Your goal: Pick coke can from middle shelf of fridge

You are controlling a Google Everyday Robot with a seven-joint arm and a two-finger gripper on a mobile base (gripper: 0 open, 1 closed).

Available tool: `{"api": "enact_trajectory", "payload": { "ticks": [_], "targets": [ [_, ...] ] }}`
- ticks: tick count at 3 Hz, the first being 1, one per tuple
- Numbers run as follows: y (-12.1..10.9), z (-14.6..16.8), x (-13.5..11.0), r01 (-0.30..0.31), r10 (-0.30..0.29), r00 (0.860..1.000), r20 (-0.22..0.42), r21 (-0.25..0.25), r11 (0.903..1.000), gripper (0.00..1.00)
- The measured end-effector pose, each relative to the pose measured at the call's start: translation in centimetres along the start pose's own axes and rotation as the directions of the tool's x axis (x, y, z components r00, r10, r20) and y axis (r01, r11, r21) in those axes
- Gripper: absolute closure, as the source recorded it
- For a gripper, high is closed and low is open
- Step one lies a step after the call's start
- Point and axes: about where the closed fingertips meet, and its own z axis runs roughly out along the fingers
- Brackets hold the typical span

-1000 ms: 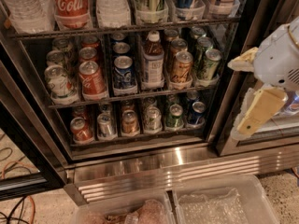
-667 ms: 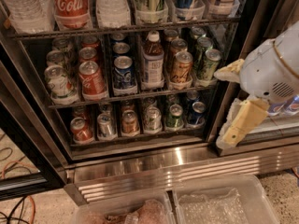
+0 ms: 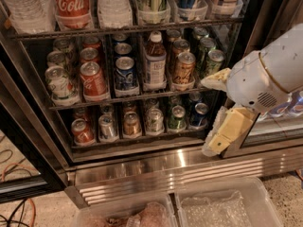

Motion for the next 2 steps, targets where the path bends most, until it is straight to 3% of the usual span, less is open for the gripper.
{"api": "enact_trajectory", "payload": {
  "ticks": [2],
  "targets": [
    [0.3, 4.7, -2.8, -0.005, 0.009, 0.992, 0.126, -0.035, 0.9994, 0.0]
  ]
}}
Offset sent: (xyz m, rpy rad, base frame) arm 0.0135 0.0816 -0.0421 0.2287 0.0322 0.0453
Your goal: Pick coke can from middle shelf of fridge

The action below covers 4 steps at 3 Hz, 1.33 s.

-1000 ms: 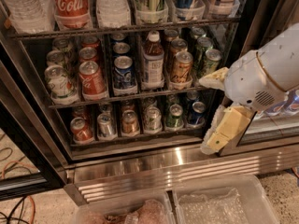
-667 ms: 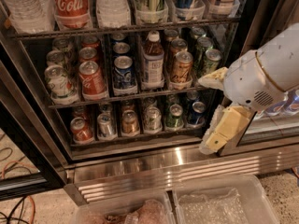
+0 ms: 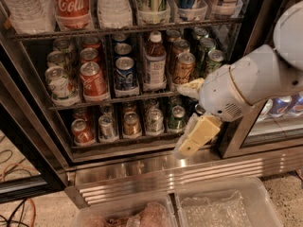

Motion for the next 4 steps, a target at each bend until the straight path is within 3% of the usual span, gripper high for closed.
{"api": "enact_trajectory", "payload": {
  "ticks": [1, 2, 4],
  "targets": [
    [0.7, 2.9, -0.8, -0.007, 0.01, 0.999, 0.052, -0.046, 0.9989, 0.0],
    [0.9, 8.0, -2.1, 0.002, 0.011, 0.991, 0.131, -0.1, 0.995, 0.0],
    [0.8, 7.2, -2.1, -0.007, 0.017, 0.99, 0.139, -0.075, 0.9972, 0.0]
  ]
}}
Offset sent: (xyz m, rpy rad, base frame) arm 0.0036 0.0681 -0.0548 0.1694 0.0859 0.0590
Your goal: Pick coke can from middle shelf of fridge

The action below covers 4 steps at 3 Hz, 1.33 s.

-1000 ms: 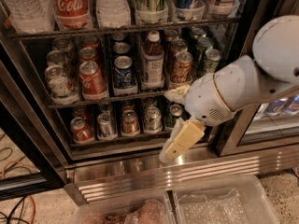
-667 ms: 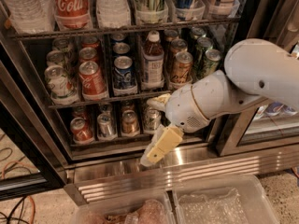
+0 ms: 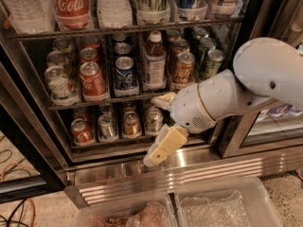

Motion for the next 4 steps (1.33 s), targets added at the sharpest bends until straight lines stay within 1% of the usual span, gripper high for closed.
{"api": "enact_trajectory", "payload": {
  "ticks": [1, 2, 3, 4],
  "targets": [
    [-0.3, 1.8, -0.3, -0.041, 0.04, 0.998, 0.058, 0.005, 0.9992, 0.0],
    [-0.7, 4.4, -1.5, -0.087, 0.082, 0.984, 0.156, 0.03, 0.9957, 0.0],
    [-0.8, 6.1, -3.1, -0.131, 0.109, 0.965, 0.239, 0.08, 0.9882, 0.0],
    [-0.8, 8.7, -5.6, -0.135, 0.1, 0.953, 0.286, 0.106, 0.9852, 0.0]
  ]
}}
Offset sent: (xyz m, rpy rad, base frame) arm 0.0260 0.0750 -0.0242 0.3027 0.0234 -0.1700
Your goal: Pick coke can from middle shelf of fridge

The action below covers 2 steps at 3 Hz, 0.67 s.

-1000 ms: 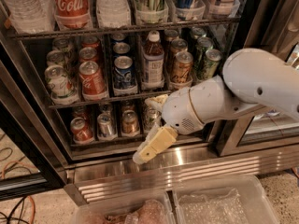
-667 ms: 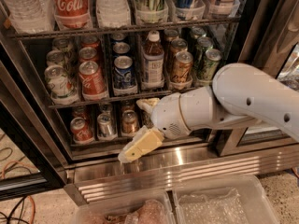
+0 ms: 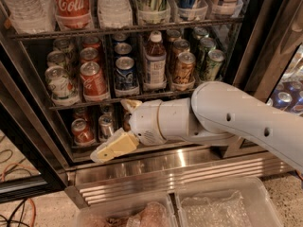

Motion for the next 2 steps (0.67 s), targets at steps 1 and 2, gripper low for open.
{"api": "enact_trajectory", "payload": {
  "ticks": [1, 2],
  "targets": [
    [0.0, 0.0, 0.0, 0.0, 0.0, 1.0, 0.0, 0.0, 1.0, 0.0],
    [0.5, 1.7, -0.1, -0.003, 0.003, 1.0, 0.008, -0.025, 0.9997, 0.0]
  ]
}}
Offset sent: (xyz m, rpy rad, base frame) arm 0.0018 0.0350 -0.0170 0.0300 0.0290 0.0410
